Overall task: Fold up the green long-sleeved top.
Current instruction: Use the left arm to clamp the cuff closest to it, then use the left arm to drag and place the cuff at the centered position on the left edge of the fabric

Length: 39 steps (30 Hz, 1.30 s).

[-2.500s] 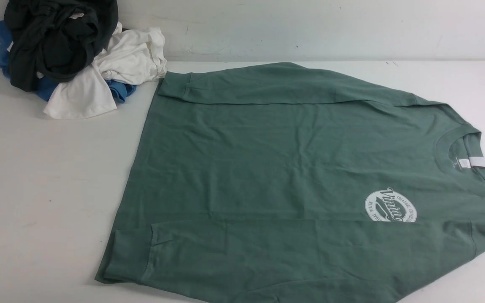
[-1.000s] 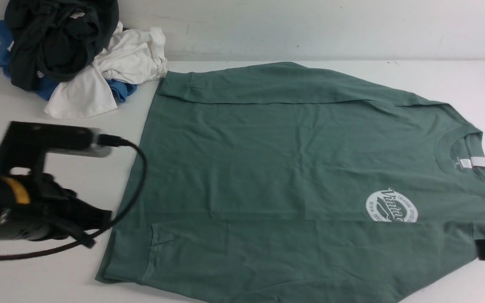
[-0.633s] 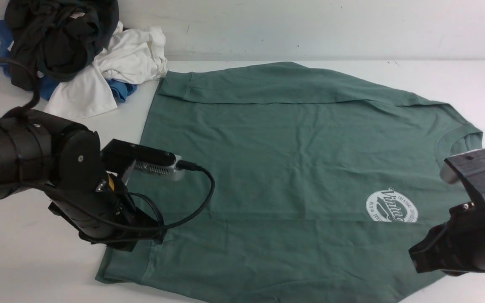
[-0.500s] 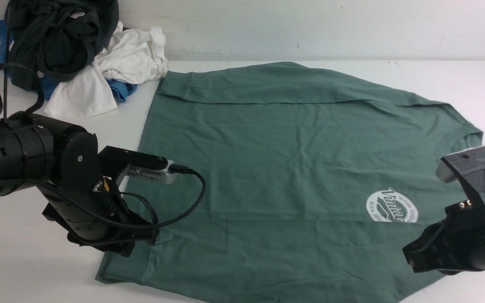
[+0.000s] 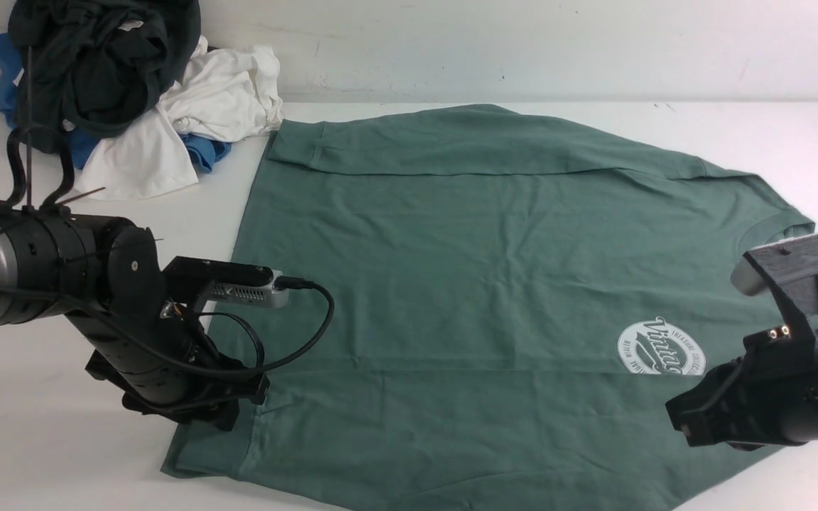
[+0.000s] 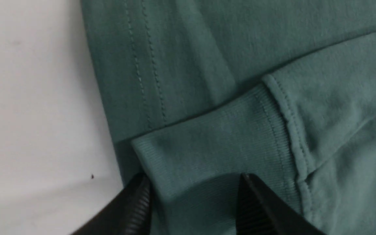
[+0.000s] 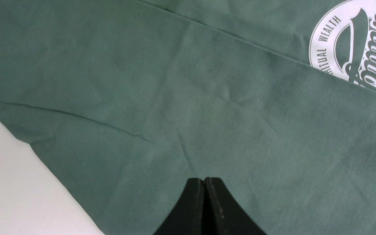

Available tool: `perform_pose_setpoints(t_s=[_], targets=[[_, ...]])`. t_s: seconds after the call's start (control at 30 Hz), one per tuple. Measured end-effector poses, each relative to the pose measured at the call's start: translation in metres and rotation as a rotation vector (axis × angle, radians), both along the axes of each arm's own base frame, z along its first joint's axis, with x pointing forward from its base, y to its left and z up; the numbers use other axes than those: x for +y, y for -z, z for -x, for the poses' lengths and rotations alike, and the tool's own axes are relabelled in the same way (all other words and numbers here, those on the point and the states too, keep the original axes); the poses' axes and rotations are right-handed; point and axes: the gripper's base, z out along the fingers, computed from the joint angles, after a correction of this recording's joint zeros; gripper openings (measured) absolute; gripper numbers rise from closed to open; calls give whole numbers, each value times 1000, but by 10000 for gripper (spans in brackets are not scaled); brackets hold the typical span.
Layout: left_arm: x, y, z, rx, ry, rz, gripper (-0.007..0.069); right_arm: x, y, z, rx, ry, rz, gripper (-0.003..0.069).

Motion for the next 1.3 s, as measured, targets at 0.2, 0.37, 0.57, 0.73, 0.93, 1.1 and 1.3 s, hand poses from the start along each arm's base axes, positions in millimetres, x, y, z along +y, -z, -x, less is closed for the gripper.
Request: perform_pose_setpoints(t_s=[0.2, 0.37, 0.57, 0.73, 0.93, 1.1, 1.3], targets=[[-3, -12, -4, -20, 15, 6, 66, 0, 0, 0, 0, 0, -1, -10], [-16, -57, -8, -133, 89, 25, 2, 0, 0, 0, -2, 0, -1, -10], [-26, -125, -26, -365, 162, 46, 2, 0, -1, -1, -15, 6, 0, -10], [-21, -160, -54, -512, 170, -5, 2, 0, -1, -1, -18, 4, 1, -10], [-18, -119, -101, -537, 148, -43, 2, 0, -1, -2, -18, 5, 1, -10], [-18, -57, -129, -439, 135, -59, 83, 0, -1, -2, -18, 5, 1, -10], [-18, -65, -146, -474, 60, -26, 271, 0, 0, -1, -7, 0, 0, -10]])
